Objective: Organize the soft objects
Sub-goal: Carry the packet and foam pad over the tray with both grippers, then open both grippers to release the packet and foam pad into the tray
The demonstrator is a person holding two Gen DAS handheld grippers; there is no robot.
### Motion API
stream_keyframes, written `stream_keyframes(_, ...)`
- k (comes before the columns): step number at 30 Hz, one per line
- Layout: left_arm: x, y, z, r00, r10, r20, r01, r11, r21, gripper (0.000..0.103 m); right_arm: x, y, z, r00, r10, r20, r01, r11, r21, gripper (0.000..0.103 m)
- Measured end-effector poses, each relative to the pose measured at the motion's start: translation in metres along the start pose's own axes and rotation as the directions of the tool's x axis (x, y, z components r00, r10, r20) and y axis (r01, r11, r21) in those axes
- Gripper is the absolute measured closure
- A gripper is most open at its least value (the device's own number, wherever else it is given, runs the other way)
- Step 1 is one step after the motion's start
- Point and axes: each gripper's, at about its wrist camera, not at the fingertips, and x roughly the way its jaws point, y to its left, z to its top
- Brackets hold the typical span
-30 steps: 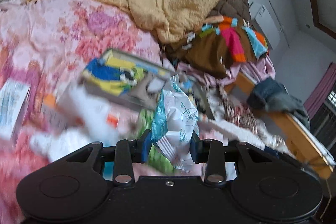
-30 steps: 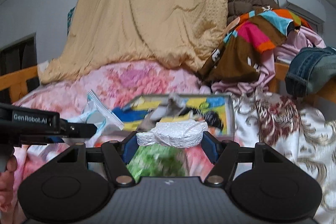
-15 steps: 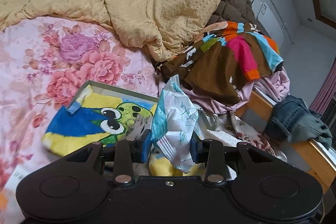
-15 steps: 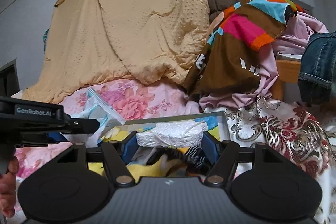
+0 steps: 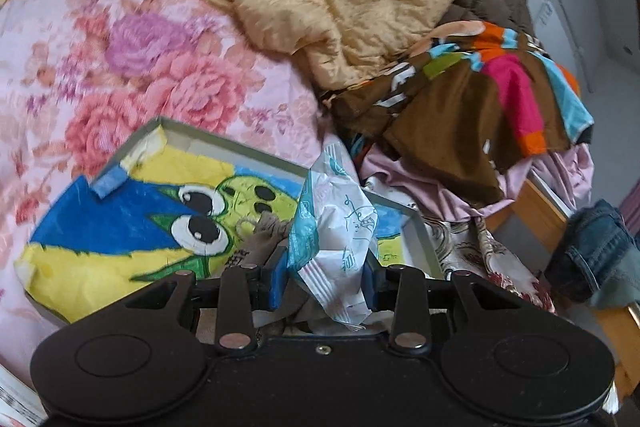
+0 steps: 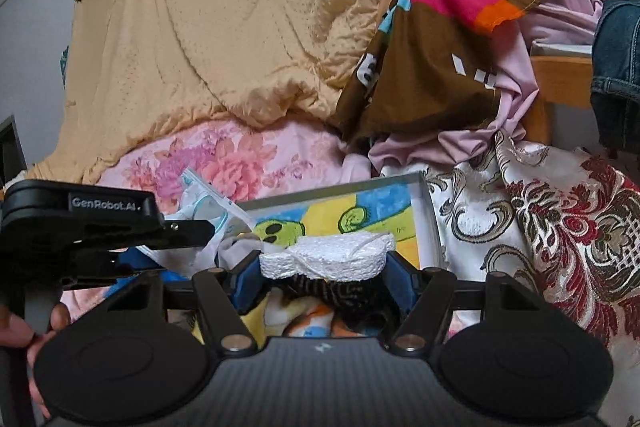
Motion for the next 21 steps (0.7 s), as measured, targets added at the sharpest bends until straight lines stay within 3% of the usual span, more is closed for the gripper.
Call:
stream_keyframes(13,0.015,-0.002,-0.006,0.999,0.051,-0.017,-0.051,0.999,-0.001,0.063,0.007,0.0,-0.003,0.999,-0.007,-0.034,0.008,1.0,0.027,0.028)
stream_keyframes(21,0.011,-0.002,-0.006,0.997,0.069,-0.03,-0.068,0.998,0.007,0.05,0.004,0.0,-0.001,0.999,-0.023,-0.04,0.024,0.999,0.025,0.02)
